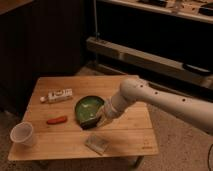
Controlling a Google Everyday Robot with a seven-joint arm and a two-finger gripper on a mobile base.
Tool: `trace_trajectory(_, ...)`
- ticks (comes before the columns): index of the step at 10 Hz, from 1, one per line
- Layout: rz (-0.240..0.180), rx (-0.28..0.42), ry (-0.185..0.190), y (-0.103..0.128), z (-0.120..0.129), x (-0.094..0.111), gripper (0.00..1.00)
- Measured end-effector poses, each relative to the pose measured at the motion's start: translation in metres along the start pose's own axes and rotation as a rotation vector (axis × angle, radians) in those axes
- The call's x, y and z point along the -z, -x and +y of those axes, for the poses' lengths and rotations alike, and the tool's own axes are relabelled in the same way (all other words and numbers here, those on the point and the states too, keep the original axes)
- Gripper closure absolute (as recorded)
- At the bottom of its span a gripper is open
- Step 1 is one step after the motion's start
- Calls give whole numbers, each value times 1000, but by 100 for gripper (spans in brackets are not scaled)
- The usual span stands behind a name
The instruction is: Place the eraser on the white sponge
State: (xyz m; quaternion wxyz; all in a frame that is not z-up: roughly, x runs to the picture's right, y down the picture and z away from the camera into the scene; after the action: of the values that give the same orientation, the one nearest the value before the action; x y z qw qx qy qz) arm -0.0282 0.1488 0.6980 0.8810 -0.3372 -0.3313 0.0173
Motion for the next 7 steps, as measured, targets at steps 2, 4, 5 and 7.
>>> trace_trajectory(2,-111,-72,16,2,9,9,80)
trace_trajectory(4,-158,-95,71,10,22,9,80)
trace_trajectory(5,-142,-100,97,14,28,7,80)
trace_trajectory(7,-60,-95,165,23,49,-2,80)
